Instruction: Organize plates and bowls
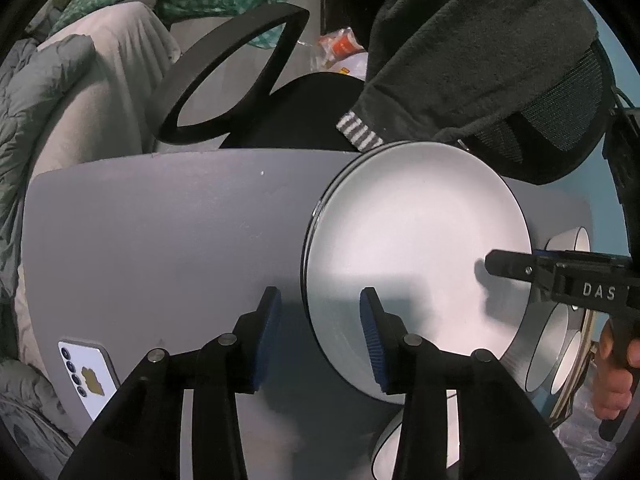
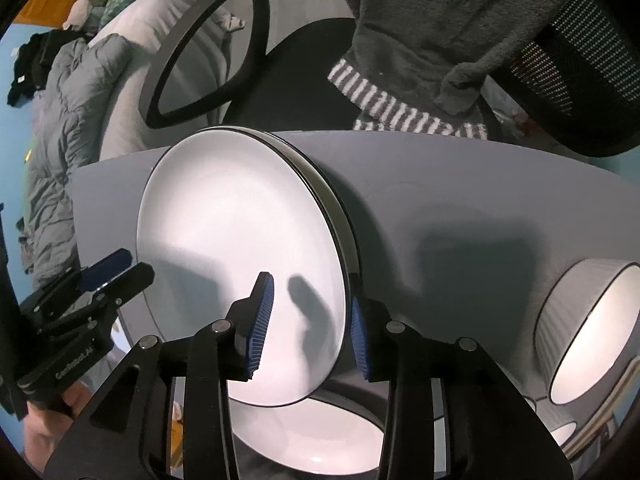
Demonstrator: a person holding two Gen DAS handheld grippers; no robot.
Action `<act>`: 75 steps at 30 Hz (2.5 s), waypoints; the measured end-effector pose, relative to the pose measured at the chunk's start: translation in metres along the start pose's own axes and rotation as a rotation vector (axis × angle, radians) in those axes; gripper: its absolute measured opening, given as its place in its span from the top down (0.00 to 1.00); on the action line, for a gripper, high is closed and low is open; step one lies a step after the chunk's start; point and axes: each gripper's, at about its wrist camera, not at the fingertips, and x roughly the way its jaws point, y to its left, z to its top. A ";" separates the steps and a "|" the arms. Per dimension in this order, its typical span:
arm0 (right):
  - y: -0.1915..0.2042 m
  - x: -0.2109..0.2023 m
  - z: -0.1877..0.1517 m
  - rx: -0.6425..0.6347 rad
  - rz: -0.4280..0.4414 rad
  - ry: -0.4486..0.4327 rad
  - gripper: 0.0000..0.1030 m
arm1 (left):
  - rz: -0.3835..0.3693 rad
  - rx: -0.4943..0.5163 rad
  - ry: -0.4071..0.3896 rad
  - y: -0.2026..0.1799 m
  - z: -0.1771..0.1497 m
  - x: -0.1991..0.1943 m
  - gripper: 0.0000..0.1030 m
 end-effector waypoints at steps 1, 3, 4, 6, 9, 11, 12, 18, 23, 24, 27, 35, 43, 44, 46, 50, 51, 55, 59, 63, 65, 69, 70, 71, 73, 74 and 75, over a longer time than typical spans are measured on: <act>0.000 0.000 0.000 0.004 -0.004 -0.001 0.66 | -0.003 -0.001 0.002 0.000 -0.002 0.000 0.60; 0.002 -0.002 -0.001 0.006 -0.012 -0.007 0.65 | -0.004 -0.002 0.000 0.001 -0.005 -0.002 0.60; 0.002 -0.003 -0.001 0.005 -0.016 -0.009 0.65 | -0.005 -0.003 -0.002 0.001 -0.006 -0.003 0.59; 0.003 -0.004 -0.003 0.005 -0.031 -0.016 0.62 | -0.012 -0.011 -0.007 0.002 -0.008 -0.006 0.57; 0.004 -0.008 -0.005 -0.008 -0.088 -0.040 0.53 | -0.019 -0.020 -0.019 0.001 -0.011 -0.011 0.55; 0.003 -0.010 -0.006 -0.007 -0.085 -0.048 0.53 | -0.017 -0.011 -0.030 -0.001 -0.014 -0.016 0.55; 0.003 -0.012 -0.007 -0.007 -0.083 -0.052 0.53 | -0.013 -0.006 -0.036 -0.002 -0.016 -0.018 0.54; 0.007 -0.023 -0.020 -0.027 -0.126 -0.101 0.50 | 0.011 0.045 -0.089 -0.009 -0.032 -0.039 0.42; 0.016 -0.039 -0.038 -0.066 -0.170 -0.165 0.44 | 0.027 0.085 -0.117 -0.016 -0.048 -0.054 0.41; 0.017 -0.042 -0.042 -0.073 -0.172 -0.176 0.44 | 0.025 0.091 -0.122 -0.017 -0.053 -0.057 0.41; 0.021 -0.051 -0.056 -0.091 -0.192 -0.212 0.43 | 0.020 0.102 -0.138 -0.019 -0.063 -0.064 0.41; 0.037 -0.067 -0.086 -0.104 -0.216 -0.262 0.43 | 0.015 0.150 -0.167 -0.020 -0.091 -0.084 0.41; 0.057 -0.083 -0.116 -0.140 -0.235 -0.318 0.43 | 0.012 0.166 -0.185 -0.014 -0.114 -0.095 0.41; 0.058 -0.085 -0.121 -0.139 -0.235 -0.323 0.43 | 0.004 0.164 -0.185 -0.012 -0.117 -0.095 0.41; 0.059 -0.087 -0.127 -0.135 -0.237 -0.332 0.43 | -0.008 0.161 -0.186 -0.011 -0.121 -0.097 0.41; 0.063 -0.086 -0.139 -0.132 -0.244 -0.340 0.43 | -0.027 0.163 -0.189 -0.011 -0.131 -0.099 0.41; 0.063 -0.086 -0.142 -0.132 -0.245 -0.340 0.43 | -0.028 0.165 -0.190 -0.012 -0.134 -0.099 0.41; 0.066 -0.087 -0.155 -0.137 -0.259 -0.351 0.43 | -0.042 0.166 -0.182 -0.013 -0.143 -0.099 0.41; 0.064 -0.087 -0.168 -0.122 -0.238 -0.351 0.43 | -0.051 0.166 -0.166 -0.014 -0.150 -0.096 0.41; 0.057 -0.079 -0.180 -0.092 -0.223 -0.330 0.43 | -0.054 0.175 -0.146 -0.018 -0.155 -0.090 0.41; 0.051 -0.073 -0.187 -0.076 -0.218 -0.313 0.43 | -0.058 0.181 -0.134 -0.020 -0.157 -0.086 0.41; 0.036 -0.060 -0.201 -0.029 -0.205 -0.288 0.43 | -0.061 0.203 -0.106 -0.026 -0.161 -0.072 0.41; 0.032 -0.057 -0.204 -0.017 -0.203 -0.284 0.43 | -0.059 0.204 -0.098 -0.027 -0.162 -0.068 0.41; 0.027 -0.054 -0.207 -0.003 -0.199 -0.282 0.43 | -0.060 0.205 -0.087 -0.028 -0.162 -0.063 0.41; 0.015 -0.047 -0.213 0.027 -0.192 -0.283 0.43 | -0.073 0.208 -0.068 -0.029 -0.162 -0.055 0.41; 0.011 -0.045 -0.215 0.038 -0.193 -0.283 0.43 | -0.074 0.209 -0.056 -0.030 -0.163 -0.050 0.41; 0.004 -0.042 -0.217 0.053 -0.189 -0.287 0.43 | -0.075 0.212 -0.047 -0.031 -0.163 -0.046 0.41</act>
